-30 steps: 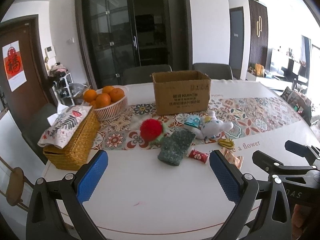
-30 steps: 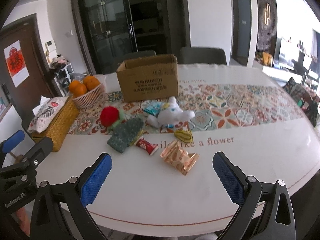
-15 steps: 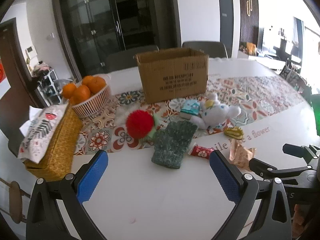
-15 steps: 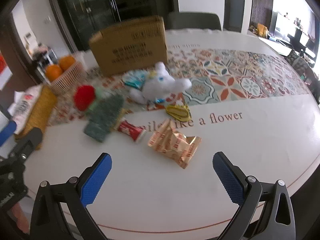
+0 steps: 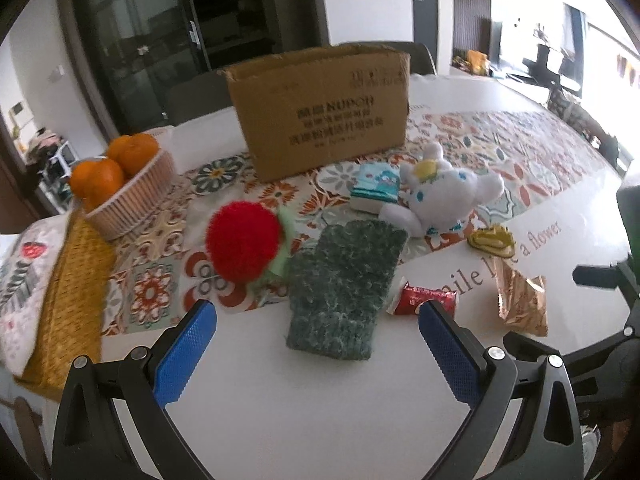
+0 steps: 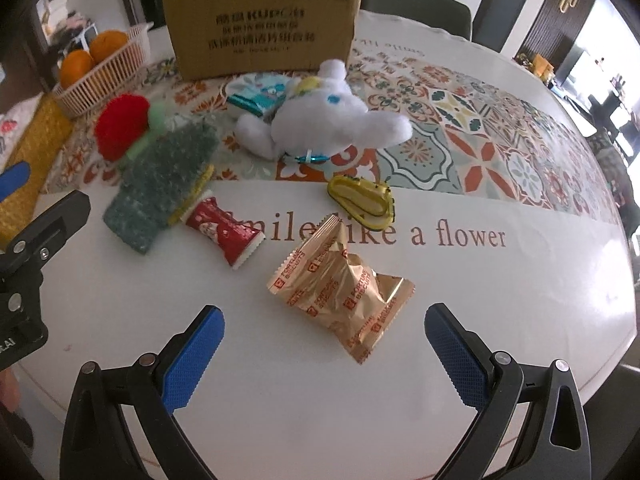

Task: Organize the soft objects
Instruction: 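Grasp the green knit glove with the left tool while the right tool grasps the gold biscuit packet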

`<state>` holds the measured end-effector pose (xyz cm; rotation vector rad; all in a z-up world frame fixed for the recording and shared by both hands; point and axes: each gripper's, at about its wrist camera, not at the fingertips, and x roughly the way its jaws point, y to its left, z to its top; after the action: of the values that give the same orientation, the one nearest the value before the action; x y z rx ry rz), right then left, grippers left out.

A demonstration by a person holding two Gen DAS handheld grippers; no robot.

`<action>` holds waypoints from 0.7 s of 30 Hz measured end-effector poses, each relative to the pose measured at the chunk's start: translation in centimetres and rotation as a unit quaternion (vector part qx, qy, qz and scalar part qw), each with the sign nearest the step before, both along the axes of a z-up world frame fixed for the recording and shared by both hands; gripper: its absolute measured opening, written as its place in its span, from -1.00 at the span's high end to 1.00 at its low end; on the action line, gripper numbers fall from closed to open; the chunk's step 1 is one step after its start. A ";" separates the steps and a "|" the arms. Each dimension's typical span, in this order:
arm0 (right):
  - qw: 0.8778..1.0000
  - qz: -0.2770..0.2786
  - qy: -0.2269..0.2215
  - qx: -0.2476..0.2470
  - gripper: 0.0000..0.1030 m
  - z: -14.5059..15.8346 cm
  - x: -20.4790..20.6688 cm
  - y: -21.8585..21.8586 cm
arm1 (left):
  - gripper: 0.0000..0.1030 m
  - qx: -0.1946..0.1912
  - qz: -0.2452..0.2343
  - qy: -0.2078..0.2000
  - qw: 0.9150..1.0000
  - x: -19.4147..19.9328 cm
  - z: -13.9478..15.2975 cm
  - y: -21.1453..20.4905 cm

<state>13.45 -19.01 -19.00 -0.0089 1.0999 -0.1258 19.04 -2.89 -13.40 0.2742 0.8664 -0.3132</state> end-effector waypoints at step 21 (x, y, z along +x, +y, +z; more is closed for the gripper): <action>0.999 0.011 0.033 -0.042 -0.79 -4.3 4.1 -0.1 | -0.64 -0.034 -0.043 0.096 0.994 5.7 -7.0 -1.3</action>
<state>17.53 -19.06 -23.26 -0.1014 1.1589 -0.1528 24.73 -4.19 -20.37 0.2208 1.0324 -0.4543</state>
